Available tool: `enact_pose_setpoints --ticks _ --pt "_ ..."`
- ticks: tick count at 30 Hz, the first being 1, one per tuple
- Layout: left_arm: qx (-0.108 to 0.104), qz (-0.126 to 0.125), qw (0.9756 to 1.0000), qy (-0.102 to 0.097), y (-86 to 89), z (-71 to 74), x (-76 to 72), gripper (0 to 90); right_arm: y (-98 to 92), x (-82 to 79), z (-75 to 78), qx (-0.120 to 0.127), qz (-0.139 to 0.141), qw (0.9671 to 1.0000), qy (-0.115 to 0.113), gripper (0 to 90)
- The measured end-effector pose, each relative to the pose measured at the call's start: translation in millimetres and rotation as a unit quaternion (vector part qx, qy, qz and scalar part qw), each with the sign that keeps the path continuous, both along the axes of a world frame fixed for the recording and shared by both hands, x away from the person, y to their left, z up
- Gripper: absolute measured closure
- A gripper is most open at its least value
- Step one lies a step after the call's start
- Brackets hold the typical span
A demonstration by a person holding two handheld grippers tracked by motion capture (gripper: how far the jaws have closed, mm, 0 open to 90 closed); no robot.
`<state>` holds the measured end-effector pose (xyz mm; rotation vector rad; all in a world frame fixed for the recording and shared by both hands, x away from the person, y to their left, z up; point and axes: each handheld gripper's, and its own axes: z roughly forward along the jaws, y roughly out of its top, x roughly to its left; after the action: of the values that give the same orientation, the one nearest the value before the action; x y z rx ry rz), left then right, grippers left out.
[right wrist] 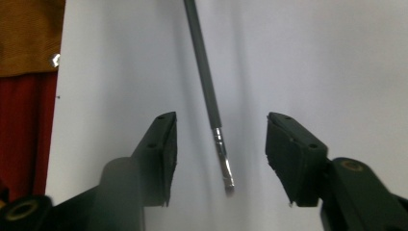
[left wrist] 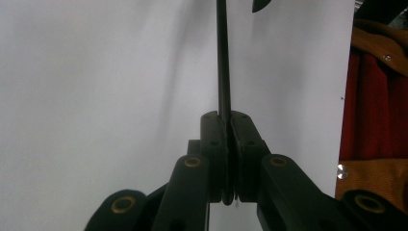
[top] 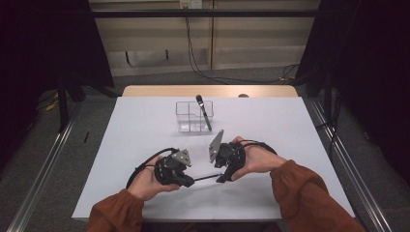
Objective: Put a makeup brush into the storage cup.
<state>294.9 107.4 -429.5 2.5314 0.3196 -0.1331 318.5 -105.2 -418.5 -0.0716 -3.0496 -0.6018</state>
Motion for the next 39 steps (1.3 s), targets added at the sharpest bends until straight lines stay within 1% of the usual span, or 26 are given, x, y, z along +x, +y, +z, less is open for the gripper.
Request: enact_pose_setpoints --ticks 2,3,5,10,11,12,14,15,17,19,20,22,23,24,26,28,29,32,33,34,35,37,39 --pt "0.001 0.002 1.0000 -0.005 1.2 0.2 -1.5 85.6 -3.2 0.5 1.0 0.005 -0.008 1.0000 -0.001 40.0" --pt "-0.002 0.001 1.0000 -0.002 2.4 0.4 -2.1 85.5 -4.4 0.7 0.9 0.008 -0.010 0.9999 -0.001 38.8" --pt "-0.010 0.007 0.9999 -0.003 4.5 0.0 -3.4 85.5 -8.6 1.1 1.0 0.014 -0.018 0.9997 -0.002 35.5" --pt "-0.011 0.014 0.9998 -0.001 8.6 -1.1 -3.8 85.5 -17.3 0.0 -0.7 0.028 -0.036 0.9989 -0.005 30.7" --pt "-0.011 0.015 0.9998 0.000 9.1 -1.6 -4.0 85.5 -20.0 -0.4 -0.4 0.037 -0.043 0.9983 -0.011 28.6" --pt "-0.009 0.016 0.9998 -0.001 9.9 -1.8 -4.2 85.5 -21.8 -0.3 0.0 0.043 -0.049 0.9978 -0.013 27.3" --pt "-0.008 0.019 0.9998 0.000 11.7 -1.8 -4.3 85.5 -27.8 0.3 1.8 0.054 -0.064 0.9963 -0.019 26.3" --pt "-0.014 0.021 0.9997 0.002 12.9 -1.2 -3.8 85.5 -29.9 0.4 2.2 0.059 -0.066 0.9959 -0.018 25.3" --pt "-0.018 0.024 0.9996 -0.001 14.7 0.7 -3.1 85.5 -34.3 0.4 2.3 0.065 -0.076 0.9948 -0.017 21.9" --pt "-0.019 0.023 0.9996 0.001 17.0 1.9 -3.4 85.5 -37.4 0.1 1.5 0.069 -0.076 0.9945 -0.019 21.7" --pt "-0.019 0.027 0.9995 -0.001 17.3 2.0 -4.5 85.5 -39.8 0.4 0.4 0.074 -0.078 0.9941 -0.012 21.4" --pt "-0.018 0.026 0.9995 0.001 20.0 1.9 -5.5 85.5 -43.3 0.3 -1.2 0.080 -0.086 0.9930 -0.005 19.3" --pt "-0.020 0.031 0.9993 0.001 20.8 1.4 -6.8 85.5 -45.6 0.0 -2.4 0.085 -0.093 0.9920 -0.008 17.8" --pt "-0.020 0.034 0.9992 0.002 21.8 1.3 -7.3 85.4 -47.3 -0.5 -3.4 0.087 -0.094 0.9917 -0.010 15.5" --pt "-0.026 0.039 0.9989 0.006 24.7 1.0 -7.5 85.5 -50.0 -1.4 -4.6 0.092 -0.102 0.9905 -0.008 14.8" --pt "-0.032 0.048 0.9983 0.008 28.2 1.7 -8.0 85.5 -51.8 -2.7 -5.2 0.094 -0.105 0.9901 -0.008 14.5" --pt "-0.035 0.048 0.9982 0.009 29.3 2.0 -8.0 85.4 -53.1 -3.1 -5.8 0.094 -0.108 0.9896 -0.009 14.7" --pt "-0.039 0.055 0.9977 0.009 34.1 1.7 -10.3 85.5 -56.8 -3.8 -7.7 0.098 -0.119 0.9881 -0.010 12.3" --pt "-0.034 0.054 0.9979 0.004 36.0 1.8 -10.7 85.5 -58.0 -3.9 -8.4 0.100 -0.121 0.9875 -0.010 12.0" --pt "-0.036 0.056 0.9978 0.005 38.2 0.9 -11.3 85.4 -59.7 -4.4 -9.3 0.103 -0.125 0.9868 -0.011 10.0" --pt "-0.040 0.063 0.9972 0.008 39.2 0.1 -12.4 85.4 -61.9 -4.9 -10.3 0.104 -0.126 0.9865 -0.009 8.4" --pt "-0.043 0.067 0.9968 0.009 43.7 -1.0 -12.8 85.5 -65.1 -6.0 -11.8 0.108 -0.130 0.9855 -0.008 7.9" --pt "-0.051 0.073 0.9960 0.010 47.0 -1.2 -13.7 85.4 -69.2 -6.9 -13.7 0.112 -0.139 0.9839 -0.006 4.2"
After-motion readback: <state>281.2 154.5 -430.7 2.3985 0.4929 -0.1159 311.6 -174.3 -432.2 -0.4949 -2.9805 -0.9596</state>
